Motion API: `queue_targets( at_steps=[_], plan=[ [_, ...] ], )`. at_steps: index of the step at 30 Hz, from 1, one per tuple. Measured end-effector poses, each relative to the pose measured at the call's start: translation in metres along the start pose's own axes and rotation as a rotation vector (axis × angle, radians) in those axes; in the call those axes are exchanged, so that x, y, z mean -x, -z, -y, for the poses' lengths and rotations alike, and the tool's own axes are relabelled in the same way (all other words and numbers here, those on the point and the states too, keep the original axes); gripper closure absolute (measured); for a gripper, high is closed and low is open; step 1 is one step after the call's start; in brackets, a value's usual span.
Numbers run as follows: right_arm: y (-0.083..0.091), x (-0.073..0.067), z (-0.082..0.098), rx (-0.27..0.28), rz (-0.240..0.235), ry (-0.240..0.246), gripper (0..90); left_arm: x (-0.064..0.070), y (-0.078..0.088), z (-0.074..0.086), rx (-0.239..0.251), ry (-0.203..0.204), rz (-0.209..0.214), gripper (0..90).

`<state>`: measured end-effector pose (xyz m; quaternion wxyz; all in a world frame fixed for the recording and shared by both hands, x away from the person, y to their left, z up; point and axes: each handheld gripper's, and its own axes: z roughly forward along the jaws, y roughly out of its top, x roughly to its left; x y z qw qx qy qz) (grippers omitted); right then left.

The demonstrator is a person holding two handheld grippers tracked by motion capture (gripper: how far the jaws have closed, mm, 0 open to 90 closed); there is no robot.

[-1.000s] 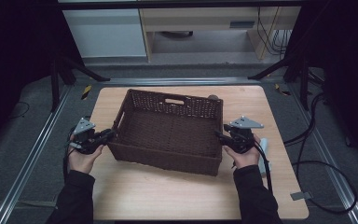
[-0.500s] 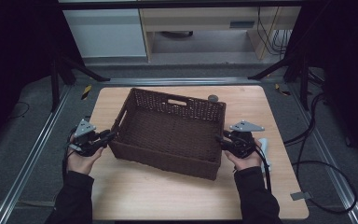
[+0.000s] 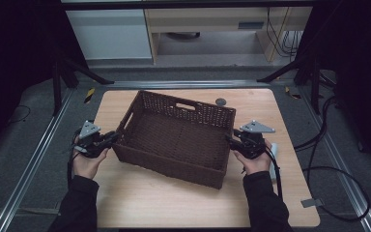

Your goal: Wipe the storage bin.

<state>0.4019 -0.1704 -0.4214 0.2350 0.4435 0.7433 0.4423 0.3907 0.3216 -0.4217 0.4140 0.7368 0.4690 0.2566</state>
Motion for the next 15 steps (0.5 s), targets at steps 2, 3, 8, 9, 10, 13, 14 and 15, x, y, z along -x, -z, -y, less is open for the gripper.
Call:
queue_targets(
  at_steps=[2,3,8,9,10,13,14,15],
  plan=[
    [0.001,-0.002,0.000,-0.008,0.004,0.000,65.4,0.000,0.004,-0.001,0.002,0.003,-0.005,70.1],
    [0.001,-0.002,0.000,-0.014,0.000,0.005,66.3,0.000,0.007,-0.001,0.011,0.006,-0.003,68.4],
    [0.008,-0.004,0.002,-0.041,-0.023,-0.011,65.6,0.002,0.022,-0.003,0.035,0.044,0.013,63.0],
    [0.010,-0.004,0.003,-0.042,-0.027,-0.012,65.4,0.003,0.025,-0.002,0.029,0.044,0.010,62.8],
    [0.013,-0.005,0.003,-0.046,-0.034,-0.016,65.1,0.003,0.027,-0.001,0.028,0.046,0.006,62.4],
    [0.018,-0.009,0.005,-0.056,-0.035,-0.013,64.6,0.006,0.031,0.003,0.024,0.053,0.017,61.2],
    [0.019,-0.011,0.005,-0.054,-0.034,-0.007,64.4,0.007,0.032,0.004,0.028,0.055,0.024,60.6],
    [0.021,-0.012,0.006,-0.057,-0.036,-0.006,64.2,0.007,0.032,0.005,0.032,0.064,0.038,60.1]
  ],
)
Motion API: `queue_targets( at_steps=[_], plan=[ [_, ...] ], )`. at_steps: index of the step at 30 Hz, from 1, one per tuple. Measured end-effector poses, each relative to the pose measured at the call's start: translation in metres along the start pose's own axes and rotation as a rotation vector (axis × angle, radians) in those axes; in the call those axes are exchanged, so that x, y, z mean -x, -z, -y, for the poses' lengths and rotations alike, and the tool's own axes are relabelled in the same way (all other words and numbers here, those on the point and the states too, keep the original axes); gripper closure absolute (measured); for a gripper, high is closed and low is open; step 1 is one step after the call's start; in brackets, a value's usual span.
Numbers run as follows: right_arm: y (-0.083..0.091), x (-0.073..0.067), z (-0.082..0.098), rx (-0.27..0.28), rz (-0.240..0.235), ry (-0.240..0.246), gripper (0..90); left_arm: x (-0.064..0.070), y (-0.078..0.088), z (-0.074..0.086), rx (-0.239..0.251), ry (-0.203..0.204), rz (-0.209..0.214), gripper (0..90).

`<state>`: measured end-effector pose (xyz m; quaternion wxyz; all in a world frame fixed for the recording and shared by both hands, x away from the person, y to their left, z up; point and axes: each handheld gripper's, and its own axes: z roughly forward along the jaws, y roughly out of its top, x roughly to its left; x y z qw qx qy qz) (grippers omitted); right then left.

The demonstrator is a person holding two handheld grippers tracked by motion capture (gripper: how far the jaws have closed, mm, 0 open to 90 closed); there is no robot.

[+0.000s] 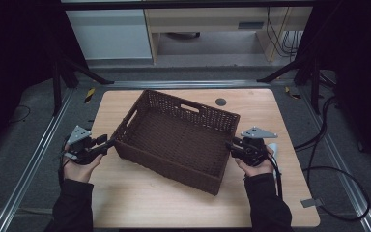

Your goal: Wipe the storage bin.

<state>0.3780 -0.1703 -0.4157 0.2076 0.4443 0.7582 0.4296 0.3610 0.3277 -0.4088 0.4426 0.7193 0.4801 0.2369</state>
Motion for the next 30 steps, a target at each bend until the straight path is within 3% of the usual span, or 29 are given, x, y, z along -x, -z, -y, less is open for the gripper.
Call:
queue_targets(
  at_steps=[2,6,10,14,18,21,25,30],
  plan=[
    [0.003,-0.002,0.001,-0.003,-0.008,-0.005,63.7,0.003,-0.003,0.001,0.010,0.009,0.024,58.5],
    [0.007,0.000,-0.002,-0.008,-0.029,0.003,60.1,0.010,-0.012,0.001,-0.002,-0.017,0.028,56.2],
    [0.007,0.008,-0.006,0.044,0.006,-0.003,54.0,0.014,-0.016,0.000,-0.012,-0.039,0.017,54.7],
    [-0.006,0.015,-0.010,0.062,0.032,0.004,49.9,0.011,-0.019,0.000,-0.002,-0.028,0.018,53.9],
    [-0.017,0.014,-0.005,0.039,0.064,0.024,49.7,0.010,-0.023,-0.001,0.010,-0.027,0.001,53.5],
    [-0.016,0.012,-0.002,0.045,0.071,-0.002,51.0,0.009,-0.025,-0.003,0.012,-0.027,-0.010,51.9],
    [-0.010,0.008,0.000,0.030,0.061,-0.010,50.9,0.016,-0.023,-0.003,0.013,-0.007,0.022,46.8],
    [-0.003,0.001,0.004,0.026,0.039,-0.018,49.8,0.031,-0.027,-0.005,0.005,-0.040,0.055,44.6]
  ],
)
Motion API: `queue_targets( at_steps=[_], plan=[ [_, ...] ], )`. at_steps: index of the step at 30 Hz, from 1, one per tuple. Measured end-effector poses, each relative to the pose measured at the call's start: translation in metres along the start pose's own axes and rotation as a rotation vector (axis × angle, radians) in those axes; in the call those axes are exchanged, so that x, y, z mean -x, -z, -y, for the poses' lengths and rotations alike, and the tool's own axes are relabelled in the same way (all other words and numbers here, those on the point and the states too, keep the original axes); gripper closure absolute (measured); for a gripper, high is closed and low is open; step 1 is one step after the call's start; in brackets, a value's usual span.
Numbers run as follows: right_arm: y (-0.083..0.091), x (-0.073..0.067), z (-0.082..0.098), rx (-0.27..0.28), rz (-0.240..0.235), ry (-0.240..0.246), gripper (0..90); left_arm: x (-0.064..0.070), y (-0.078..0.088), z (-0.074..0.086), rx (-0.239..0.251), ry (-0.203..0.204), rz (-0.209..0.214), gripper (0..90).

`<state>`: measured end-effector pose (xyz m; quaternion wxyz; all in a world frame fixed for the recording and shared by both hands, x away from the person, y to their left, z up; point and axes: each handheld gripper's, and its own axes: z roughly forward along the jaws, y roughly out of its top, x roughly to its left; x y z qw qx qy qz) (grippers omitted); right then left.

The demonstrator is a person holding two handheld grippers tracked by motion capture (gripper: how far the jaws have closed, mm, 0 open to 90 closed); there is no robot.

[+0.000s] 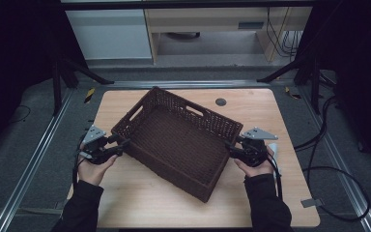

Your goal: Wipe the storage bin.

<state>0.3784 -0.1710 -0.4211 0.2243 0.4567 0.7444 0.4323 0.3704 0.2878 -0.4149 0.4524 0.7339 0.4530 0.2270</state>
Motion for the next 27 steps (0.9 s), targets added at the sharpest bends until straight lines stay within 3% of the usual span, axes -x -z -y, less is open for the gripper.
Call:
queue_targets(
  at_steps=[2,6,11,16,23,27],
  plan=[
    [0.003,-0.002,0.000,-0.008,-0.007,0.001,49.2,0.005,-0.003,-0.001,0.000,-0.029,-0.017,41.8],
    [0.005,0.001,-0.003,-0.013,-0.031,0.019,47.8,0.002,-0.004,0.000,0.003,-0.002,-0.007,41.3],
    [0.010,0.012,-0.010,0.049,0.013,0.029,43.9,-0.003,-0.009,-0.002,0.016,-0.002,-0.007,41.9],
    [0.002,0.024,-0.014,0.076,0.048,0.015,44.1,-0.007,-0.016,-0.004,0.033,0.000,-0.028,43.2],
    [-0.011,0.028,-0.008,0.044,0.061,0.038,46.0,-0.006,-0.014,-0.005,0.026,-0.002,-0.038,42.1],
    [-0.008,0.028,-0.008,0.028,0.035,0.007,52.1,0.001,-0.010,-0.009,0.018,0.001,-0.002,38.4]
  ],
)
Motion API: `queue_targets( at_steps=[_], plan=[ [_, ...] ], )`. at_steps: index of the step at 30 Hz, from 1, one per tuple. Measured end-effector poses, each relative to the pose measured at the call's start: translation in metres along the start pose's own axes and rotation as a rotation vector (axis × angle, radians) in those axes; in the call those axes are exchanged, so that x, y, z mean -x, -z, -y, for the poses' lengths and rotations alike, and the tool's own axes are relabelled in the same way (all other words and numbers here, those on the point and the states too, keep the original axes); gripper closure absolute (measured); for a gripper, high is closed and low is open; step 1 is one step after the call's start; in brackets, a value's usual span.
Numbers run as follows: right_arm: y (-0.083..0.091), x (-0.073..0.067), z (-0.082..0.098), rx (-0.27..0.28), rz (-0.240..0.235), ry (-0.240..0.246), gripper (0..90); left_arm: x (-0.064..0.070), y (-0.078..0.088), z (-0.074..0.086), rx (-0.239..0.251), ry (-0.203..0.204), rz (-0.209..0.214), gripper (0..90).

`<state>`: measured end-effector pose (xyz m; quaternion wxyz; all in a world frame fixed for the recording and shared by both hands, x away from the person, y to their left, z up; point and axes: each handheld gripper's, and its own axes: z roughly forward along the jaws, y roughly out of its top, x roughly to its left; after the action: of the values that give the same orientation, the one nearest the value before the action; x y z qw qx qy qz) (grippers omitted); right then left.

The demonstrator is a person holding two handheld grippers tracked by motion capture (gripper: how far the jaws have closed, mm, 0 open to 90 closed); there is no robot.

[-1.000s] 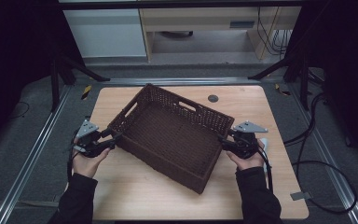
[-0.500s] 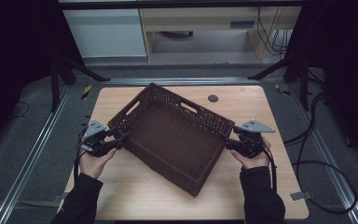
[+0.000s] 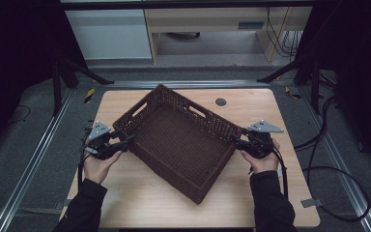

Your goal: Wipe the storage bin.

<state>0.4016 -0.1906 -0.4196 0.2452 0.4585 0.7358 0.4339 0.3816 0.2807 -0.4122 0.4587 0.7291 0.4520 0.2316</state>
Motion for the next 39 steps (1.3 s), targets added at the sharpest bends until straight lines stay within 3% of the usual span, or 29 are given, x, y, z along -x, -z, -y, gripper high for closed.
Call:
queue_targets(
  at_steps=[3,6,8,11,15,18,23,26,32,36,39],
  plan=[
    [0.003,-0.003,0.001,0.001,0.002,0.002,55.7,0.007,0.001,-0.002,-0.008,-0.026,0.000,37.8],
    [0.010,-0.011,0.004,-0.005,-0.003,0.008,56.0,0.010,-0.004,0.001,-0.030,-0.032,0.001,38.0],
    [0.013,-0.013,0.003,-0.019,-0.009,0.014,55.3,0.009,-0.007,0.002,-0.020,-0.017,0.002,38.5],
    [0.014,-0.009,0.000,-0.023,-0.025,0.024,52.1,0.006,-0.009,0.001,-0.020,-0.024,-0.009,38.8],
    [0.010,-0.003,-0.004,0.026,-0.006,0.032,49.1,0.002,-0.014,0.000,-0.017,-0.012,-0.008,39.5],
    [0.004,-0.001,-0.005,0.028,-0.005,0.043,50.3,-0.002,-0.019,-0.003,-0.023,-0.009,-0.014,40.2],
    [0.001,-0.003,-0.002,-0.003,-0.007,0.093,73.1,-0.006,-0.029,-0.008,-0.030,0.000,-0.051,41.0],
    [0.006,-0.003,-0.001,-0.010,-0.010,0.102,80.6,-0.007,-0.027,-0.008,-0.030,0.020,-0.045,40.4],
    [0.015,-0.008,0.004,-0.024,-0.040,0.104,81.1,0.007,-0.009,0.000,-0.016,0.012,-0.017,38.3],
    [0.025,-0.017,0.009,-0.042,-0.077,0.124,80.3,0.010,-0.009,0.002,-0.008,0.008,-0.006,39.3],
    [0.026,-0.017,0.007,-0.035,-0.099,0.113,74.4,0.007,-0.014,0.002,-0.008,0.014,0.001,40.9]
  ],
)
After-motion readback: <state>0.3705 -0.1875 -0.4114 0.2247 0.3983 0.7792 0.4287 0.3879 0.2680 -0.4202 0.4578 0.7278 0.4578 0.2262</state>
